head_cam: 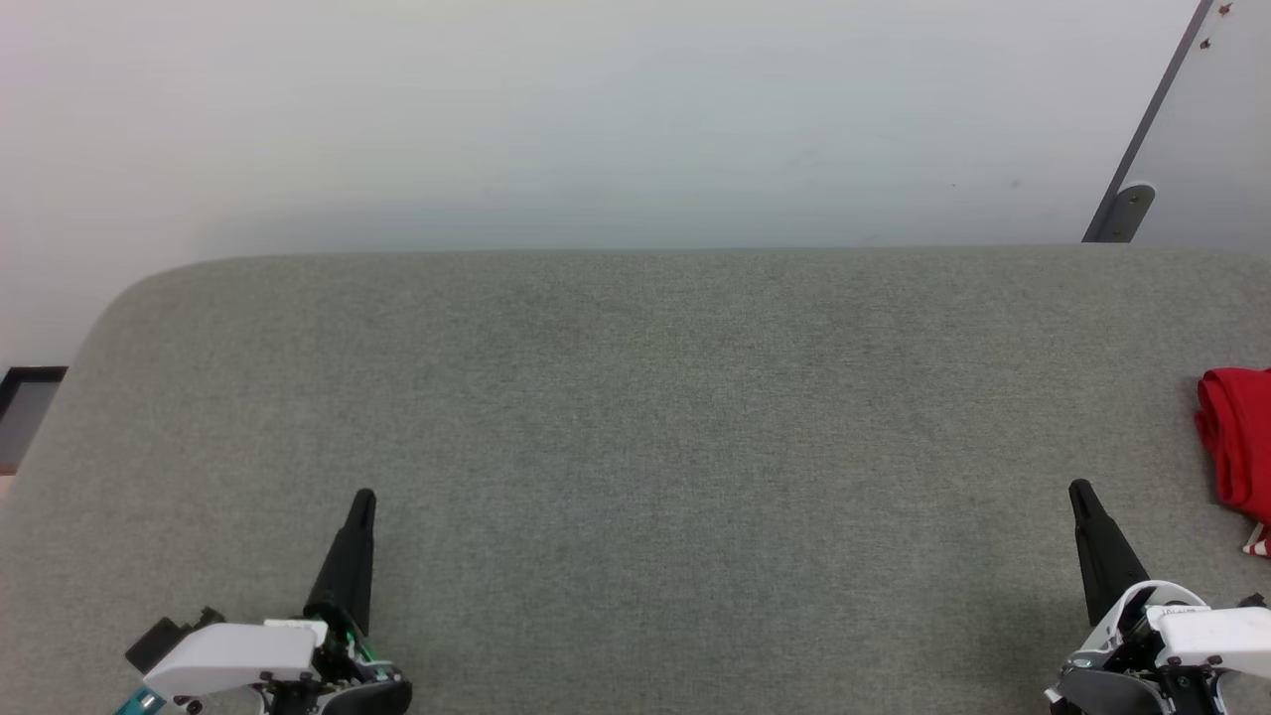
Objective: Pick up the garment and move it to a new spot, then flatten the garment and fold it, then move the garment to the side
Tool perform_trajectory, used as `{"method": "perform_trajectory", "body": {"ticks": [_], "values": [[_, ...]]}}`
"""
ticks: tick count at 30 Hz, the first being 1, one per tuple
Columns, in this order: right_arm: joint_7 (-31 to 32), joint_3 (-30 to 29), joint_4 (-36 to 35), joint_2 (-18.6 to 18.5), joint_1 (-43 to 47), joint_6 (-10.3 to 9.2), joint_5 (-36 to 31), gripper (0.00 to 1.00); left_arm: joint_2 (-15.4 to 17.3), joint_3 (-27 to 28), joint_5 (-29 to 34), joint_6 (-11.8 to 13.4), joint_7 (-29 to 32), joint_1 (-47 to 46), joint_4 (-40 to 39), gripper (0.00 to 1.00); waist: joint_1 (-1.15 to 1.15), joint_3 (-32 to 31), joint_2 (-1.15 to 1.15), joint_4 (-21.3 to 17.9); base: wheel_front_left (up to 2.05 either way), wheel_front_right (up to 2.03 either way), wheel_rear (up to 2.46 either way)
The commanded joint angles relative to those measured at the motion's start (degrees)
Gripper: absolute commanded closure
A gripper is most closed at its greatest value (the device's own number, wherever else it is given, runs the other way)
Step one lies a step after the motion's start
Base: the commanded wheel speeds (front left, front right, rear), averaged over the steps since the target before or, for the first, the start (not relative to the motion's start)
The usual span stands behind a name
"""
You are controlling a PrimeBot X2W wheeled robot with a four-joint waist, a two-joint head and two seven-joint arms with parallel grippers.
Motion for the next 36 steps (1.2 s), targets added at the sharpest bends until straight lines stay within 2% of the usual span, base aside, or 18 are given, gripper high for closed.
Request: {"method": "perform_trajectory", "body": {"ticks": [1, 36], "values": [[0.09, 0.04, 0.0, -0.07, -0.17, -0.08, 0.28, 1.0, -0.13, 0.14, 0.12, 0.12, 0.3, -0.59, 0.12, 1.0, 0.0, 0.0, 0.0, 0.0, 0.0, 0.0, 0.0], [0.09, 0.04, 0.0, -0.07, -0.17, -0.08, 0.29, 1.0, -0.27, 0.36, 0.32, 0.12, 0.38, -0.61, 0.12, 1.0, 0.0, 0.0, 0.0, 0.0, 0.0, 0.0, 0.0]]}}
